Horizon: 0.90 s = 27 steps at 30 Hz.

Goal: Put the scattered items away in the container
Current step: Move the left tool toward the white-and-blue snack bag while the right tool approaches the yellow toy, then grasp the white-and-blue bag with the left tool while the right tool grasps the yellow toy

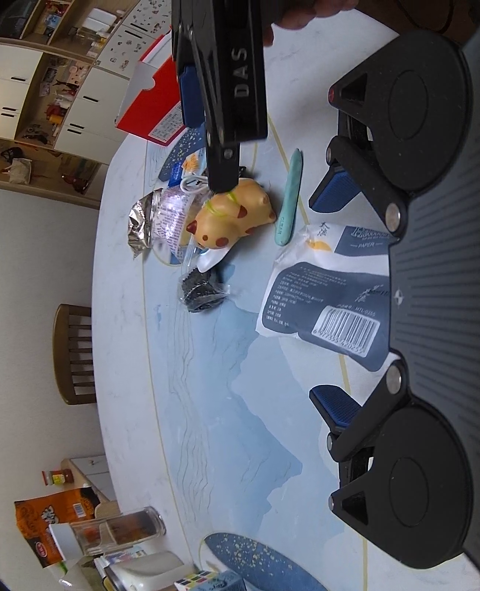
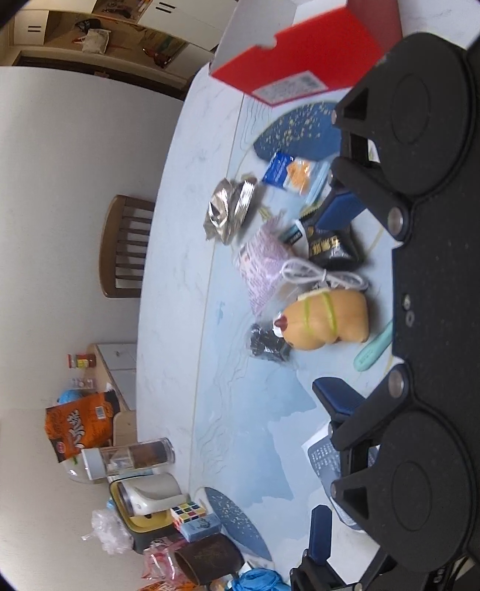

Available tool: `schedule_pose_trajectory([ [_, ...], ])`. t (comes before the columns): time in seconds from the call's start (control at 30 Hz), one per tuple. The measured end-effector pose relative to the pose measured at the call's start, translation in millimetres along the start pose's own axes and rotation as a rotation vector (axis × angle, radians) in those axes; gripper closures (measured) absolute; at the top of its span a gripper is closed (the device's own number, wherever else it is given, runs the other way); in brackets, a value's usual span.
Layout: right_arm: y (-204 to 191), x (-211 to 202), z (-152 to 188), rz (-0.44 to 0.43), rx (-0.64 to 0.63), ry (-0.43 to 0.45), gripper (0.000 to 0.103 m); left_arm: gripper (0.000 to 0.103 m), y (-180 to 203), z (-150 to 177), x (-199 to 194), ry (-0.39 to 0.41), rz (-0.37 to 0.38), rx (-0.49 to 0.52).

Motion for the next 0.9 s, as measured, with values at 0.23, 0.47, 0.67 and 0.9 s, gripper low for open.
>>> schedule_pose_trajectory([
  [0.23,-8.1,25.2,2.0,-0.02,0.011,-0.046,0.022,0.011,-5.4,3.3,13.1,-0.023,0.025,0.004],
  [0.47,-12.8,43.8,4.5,-0.035,0.013,-0.09,0.038,0.029,-4.6,7.7,23.7,-0.049,0.06,0.008],
  [0.67,-12.4,54.5,7.7,-0.02,0.005,-0.11,0.041,0.042,-5.1,8.8,31.0,-0.066,0.087,0.002],
  [0.9,-11.1,60.4,9.6,-0.005,-0.005,-0.129,0.051,0.055,-5.7,4.6,34.9,-0.067,0.114,-0.006],
])
Point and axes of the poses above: each gripper's, at about its wrist camera, not at the fingertips, and x roughly the way its jaws point, y to its right, z to its underside, the point moved 8 cm from there along x, roughly the way its jaws point, and after that the axes turned 7 degrees about y, right-handed, at the moved point
